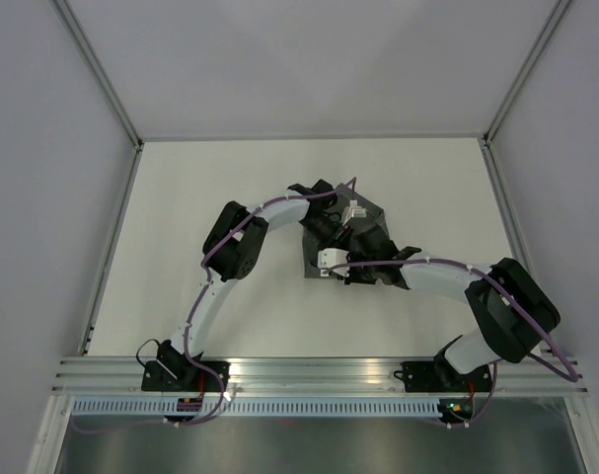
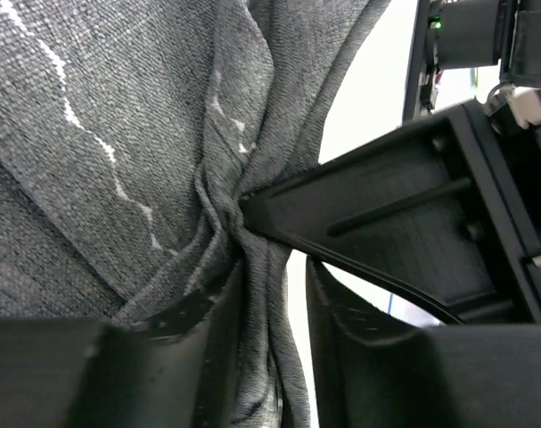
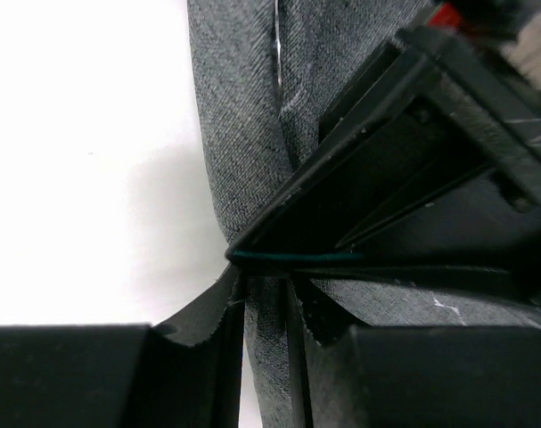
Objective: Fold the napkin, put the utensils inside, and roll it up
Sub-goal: Roll the napkin with the utensil
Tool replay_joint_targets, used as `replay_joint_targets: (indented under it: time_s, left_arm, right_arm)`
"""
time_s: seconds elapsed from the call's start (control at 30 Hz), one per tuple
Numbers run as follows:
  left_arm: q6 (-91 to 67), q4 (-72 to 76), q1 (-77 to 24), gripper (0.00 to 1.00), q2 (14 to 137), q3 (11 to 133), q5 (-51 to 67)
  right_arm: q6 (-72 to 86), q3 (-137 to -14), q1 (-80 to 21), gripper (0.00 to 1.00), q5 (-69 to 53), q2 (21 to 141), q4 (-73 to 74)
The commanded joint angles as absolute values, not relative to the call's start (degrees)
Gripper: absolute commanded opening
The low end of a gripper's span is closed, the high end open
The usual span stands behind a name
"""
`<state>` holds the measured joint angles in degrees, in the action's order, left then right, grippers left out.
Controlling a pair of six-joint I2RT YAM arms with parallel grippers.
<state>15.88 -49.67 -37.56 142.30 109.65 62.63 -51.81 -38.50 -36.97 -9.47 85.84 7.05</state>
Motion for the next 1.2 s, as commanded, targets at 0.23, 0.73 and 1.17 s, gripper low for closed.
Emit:
replay_joint_targets:
  time_s: [0.23, 0.73, 1.17]
  left_arm:
    - [7.66, -40.70, -37.36, 0.50, 130.97, 109.52, 56.35]
    - [-15.02, -3.01, -28.83, 0.53, 98.30, 72.56, 14.61]
    - [-4.77, 29.07, -39.25, 0.56, 71.21, 40.01, -9.91]
  right_arm:
    - [-54.67, -47.45, -30.76, 0.18, -24.07, 92.63, 27.13]
    - [-62.93, -68.02, -24.61, 0.17, -36.82, 109.24, 54.13]
    - [-65.92, -83.14, -21.80, 0.17, -40.08, 124.88, 66.62]
